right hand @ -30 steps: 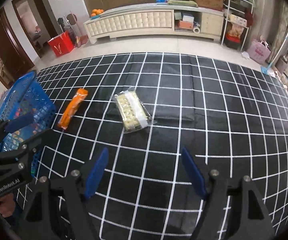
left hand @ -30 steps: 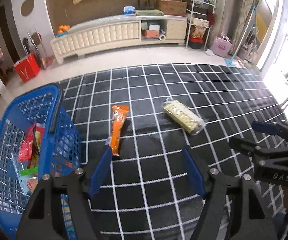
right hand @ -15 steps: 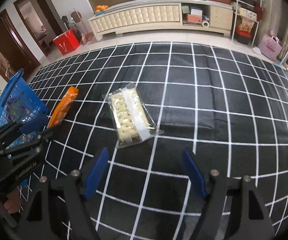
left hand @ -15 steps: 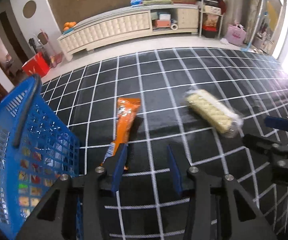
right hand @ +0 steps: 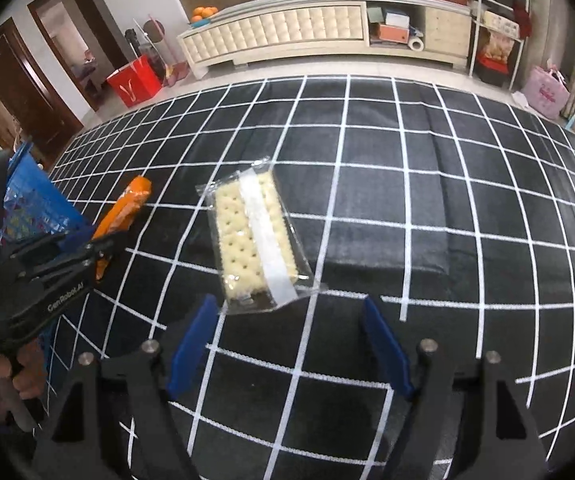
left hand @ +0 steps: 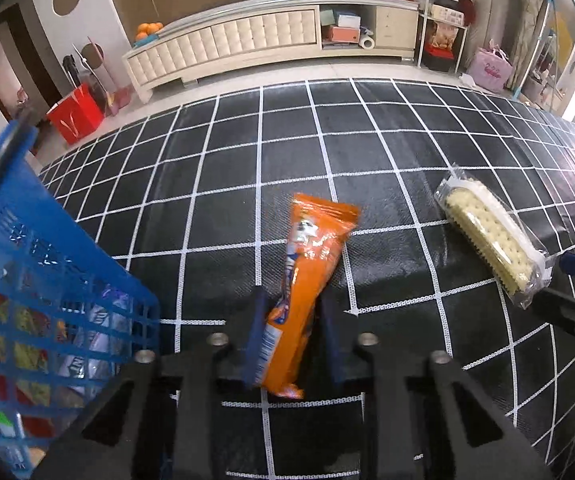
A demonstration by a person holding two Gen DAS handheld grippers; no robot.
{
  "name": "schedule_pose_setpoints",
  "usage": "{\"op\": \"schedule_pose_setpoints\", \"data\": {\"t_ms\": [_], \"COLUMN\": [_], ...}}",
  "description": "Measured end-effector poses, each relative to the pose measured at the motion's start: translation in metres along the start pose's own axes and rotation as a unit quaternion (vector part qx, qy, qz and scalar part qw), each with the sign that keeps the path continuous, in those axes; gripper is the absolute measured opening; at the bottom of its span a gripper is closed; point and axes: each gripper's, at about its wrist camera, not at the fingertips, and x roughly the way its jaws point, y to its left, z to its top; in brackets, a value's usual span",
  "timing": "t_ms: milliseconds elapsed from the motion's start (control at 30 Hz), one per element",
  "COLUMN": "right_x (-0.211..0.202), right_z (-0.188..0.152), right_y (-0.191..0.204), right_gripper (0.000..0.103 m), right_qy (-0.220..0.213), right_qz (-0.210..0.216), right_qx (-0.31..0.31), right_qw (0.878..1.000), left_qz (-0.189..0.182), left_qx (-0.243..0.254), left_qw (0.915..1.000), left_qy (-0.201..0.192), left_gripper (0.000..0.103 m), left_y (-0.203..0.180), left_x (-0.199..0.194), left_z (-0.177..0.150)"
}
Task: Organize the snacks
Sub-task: 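Grasp the orange snack bar with left tool while right tool grasps white cracker pack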
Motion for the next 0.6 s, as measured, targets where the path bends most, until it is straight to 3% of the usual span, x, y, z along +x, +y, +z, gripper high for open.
{"op": "schedule_pose_setpoints", "data": {"t_ms": [233,333,600], "right_x": [0.005,0.005,0.023], "right_z": [0.011,0.015,0.029], "right_y": [0.009,0.013,0.025], "right_gripper": [0.079,0.079,0.079], "right_qy": [-0.001,-0.001,0.006], "right_qz": [0.022,0.038,0.008], "right_qx": [-0.016,-0.023,-0.027], "right_qw": [1.0,0.999,1.0], "left_qz": [-0.004,-0.031,-0.03], "left_qx": [0.005,-0.006,0.003], "left_qw": [0.9999,0.9995,0.9995], "left_qy": [-0.009,-0.006,-0.005], "left_gripper": [0.02,0.019,0.016], "left_y": [-0.007,-0.011,-0.021], "left_x": [0.001,0.003,0.008], "left_z": [-0.004,0.001,0.008]}}
